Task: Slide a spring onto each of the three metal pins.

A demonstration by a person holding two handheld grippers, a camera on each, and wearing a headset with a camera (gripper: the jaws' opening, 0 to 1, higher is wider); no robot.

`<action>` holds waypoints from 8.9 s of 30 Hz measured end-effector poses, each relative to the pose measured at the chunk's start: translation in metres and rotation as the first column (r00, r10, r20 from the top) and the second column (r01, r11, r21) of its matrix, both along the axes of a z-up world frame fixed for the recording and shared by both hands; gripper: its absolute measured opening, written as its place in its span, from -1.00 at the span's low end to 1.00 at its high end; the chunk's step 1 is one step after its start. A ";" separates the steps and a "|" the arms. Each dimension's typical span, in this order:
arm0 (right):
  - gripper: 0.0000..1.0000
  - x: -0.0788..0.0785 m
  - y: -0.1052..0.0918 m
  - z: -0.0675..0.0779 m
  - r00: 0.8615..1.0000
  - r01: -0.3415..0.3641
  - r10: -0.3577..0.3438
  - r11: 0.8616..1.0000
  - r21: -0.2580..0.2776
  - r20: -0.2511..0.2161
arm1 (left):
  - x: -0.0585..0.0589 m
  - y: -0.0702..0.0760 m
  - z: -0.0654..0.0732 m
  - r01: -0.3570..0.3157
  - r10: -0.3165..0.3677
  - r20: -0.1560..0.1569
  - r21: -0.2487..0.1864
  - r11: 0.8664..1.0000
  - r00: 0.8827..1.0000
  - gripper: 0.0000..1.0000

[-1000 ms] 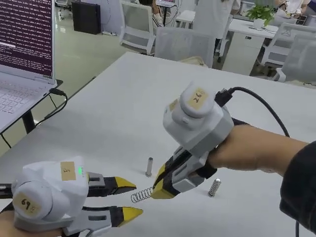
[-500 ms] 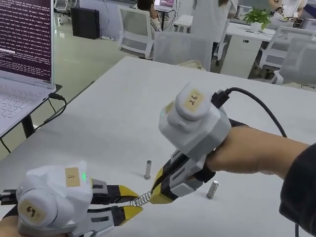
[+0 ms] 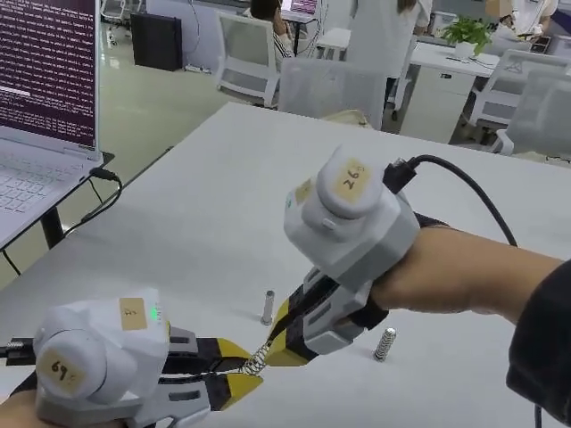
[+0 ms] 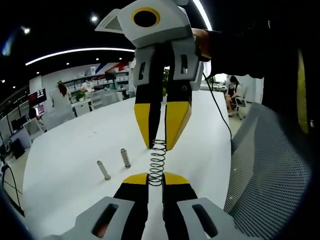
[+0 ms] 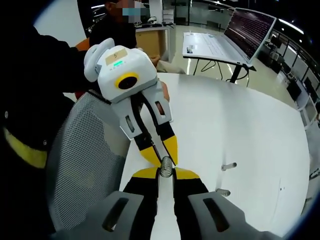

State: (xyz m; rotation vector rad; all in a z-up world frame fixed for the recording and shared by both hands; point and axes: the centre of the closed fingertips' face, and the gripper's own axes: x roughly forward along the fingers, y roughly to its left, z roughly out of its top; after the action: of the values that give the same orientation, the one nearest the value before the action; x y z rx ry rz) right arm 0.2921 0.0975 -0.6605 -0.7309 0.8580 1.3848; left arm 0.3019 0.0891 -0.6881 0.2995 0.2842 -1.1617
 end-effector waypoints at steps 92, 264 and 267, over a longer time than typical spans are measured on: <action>-0.84 0.017 0.002 -0.007 0.996 -0.085 0.089 0.984 -0.157 0.023 | 0.016 0.018 0.002 -0.109 0.108 -0.012 -0.057 0.992 0.994 0.15; 0.01 0.131 -0.014 -0.086 0.993 0.115 -0.108 0.979 -0.168 0.051 | 0.026 0.041 -0.029 -0.184 0.188 -0.056 0.062 0.981 0.981 0.44; 0.02 0.132 -0.016 -0.075 0.990 0.133 -0.125 0.982 -0.137 0.065 | 0.028 0.041 -0.025 -0.189 0.192 -0.053 0.058 0.980 0.980 0.44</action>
State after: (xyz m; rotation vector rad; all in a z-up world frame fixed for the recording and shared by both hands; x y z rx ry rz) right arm 0.4239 0.0819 -0.7356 -0.8050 0.9495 1.1922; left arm 0.3297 0.1303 -0.7129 0.2783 0.3876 -0.9756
